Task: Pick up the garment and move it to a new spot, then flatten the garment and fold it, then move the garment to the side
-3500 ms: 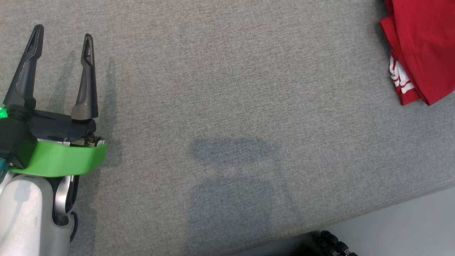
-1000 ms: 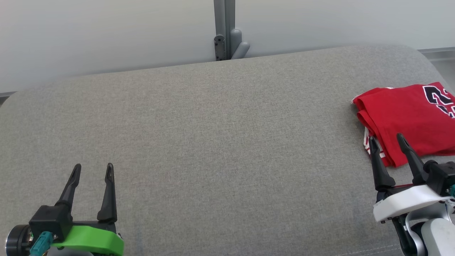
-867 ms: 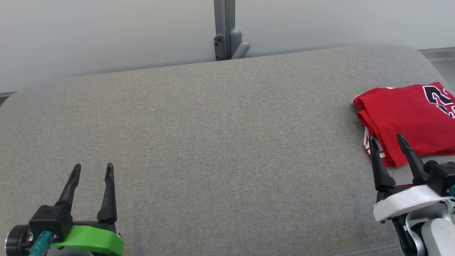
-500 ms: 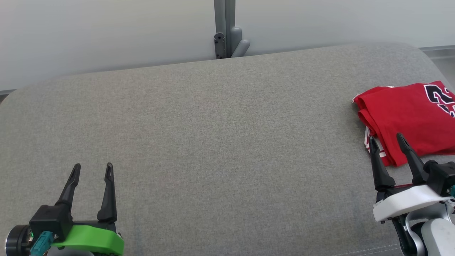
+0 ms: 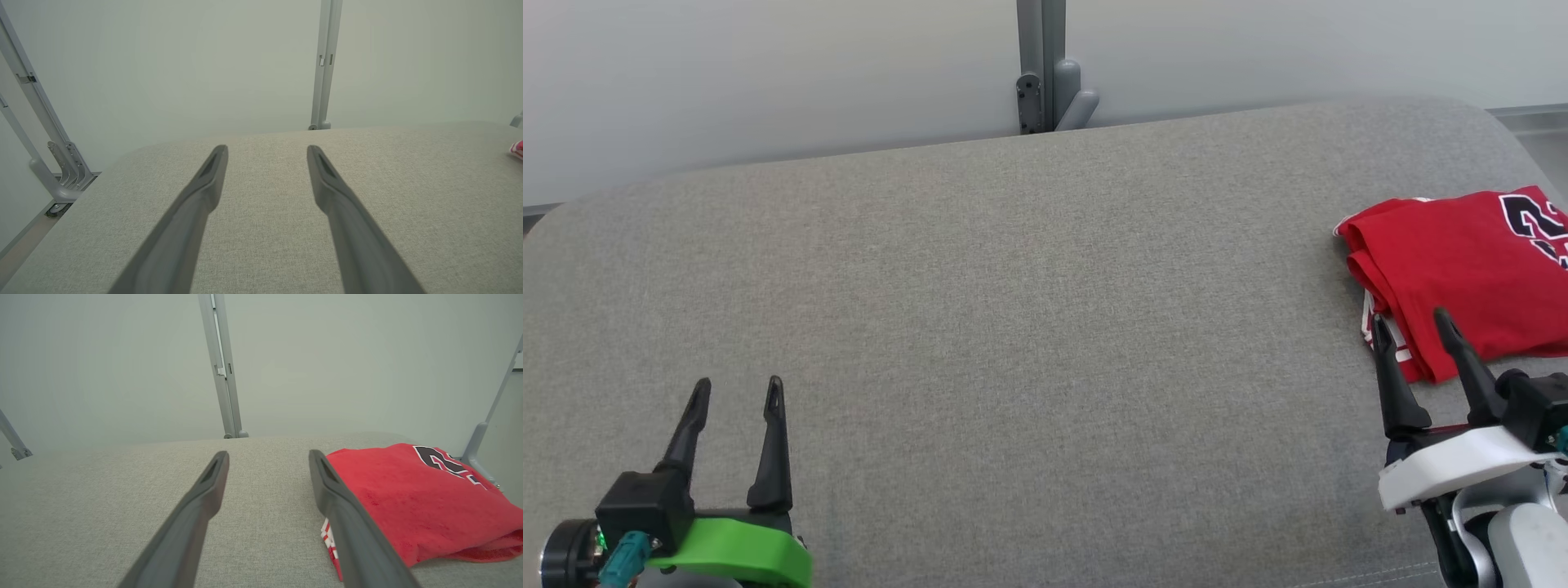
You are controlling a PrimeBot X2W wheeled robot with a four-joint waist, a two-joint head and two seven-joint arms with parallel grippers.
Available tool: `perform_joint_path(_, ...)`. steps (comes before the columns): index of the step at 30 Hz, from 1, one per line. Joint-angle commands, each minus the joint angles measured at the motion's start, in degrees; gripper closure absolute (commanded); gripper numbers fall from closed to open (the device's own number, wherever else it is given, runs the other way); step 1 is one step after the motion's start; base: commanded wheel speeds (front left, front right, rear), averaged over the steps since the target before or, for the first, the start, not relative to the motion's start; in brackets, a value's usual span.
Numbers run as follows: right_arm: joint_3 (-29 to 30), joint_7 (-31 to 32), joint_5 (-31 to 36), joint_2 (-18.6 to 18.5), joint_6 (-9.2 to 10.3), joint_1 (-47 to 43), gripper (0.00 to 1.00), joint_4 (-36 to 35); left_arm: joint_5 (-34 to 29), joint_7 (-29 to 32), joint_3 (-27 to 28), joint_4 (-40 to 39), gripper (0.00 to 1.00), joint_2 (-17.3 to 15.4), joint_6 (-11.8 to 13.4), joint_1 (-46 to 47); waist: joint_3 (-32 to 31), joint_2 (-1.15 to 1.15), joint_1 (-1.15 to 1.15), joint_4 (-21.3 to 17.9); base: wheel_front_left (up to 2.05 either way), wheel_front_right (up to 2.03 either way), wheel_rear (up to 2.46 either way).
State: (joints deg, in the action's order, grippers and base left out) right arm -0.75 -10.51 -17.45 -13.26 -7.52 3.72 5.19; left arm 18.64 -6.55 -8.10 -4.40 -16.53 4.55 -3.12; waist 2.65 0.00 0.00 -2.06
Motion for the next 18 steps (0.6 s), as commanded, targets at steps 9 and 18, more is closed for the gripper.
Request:
perform_joint_path(9, 0.32, 1.61, -4.95, 1.71, 0.00, 0.23, 1.00, 2.99, 5.13, 0.35, 0.04, 2.98, 1.00, 1.87, -0.73, 0.40, -0.07, 0.00, 0.00, 0.09, 0.00, 0.00, 0.00)
perform_joint_path(18, 1.54, 4.12, -13.45, 2.76, 0.01, 1.98, 1.00, 5.09, 13.99, 1.11, 1.35, 6.08, 1.00, 3.06, -2.23, 2.53, -0.22, 0.00, 0.00, 0.24, 0.00, 0.00, 0.00)
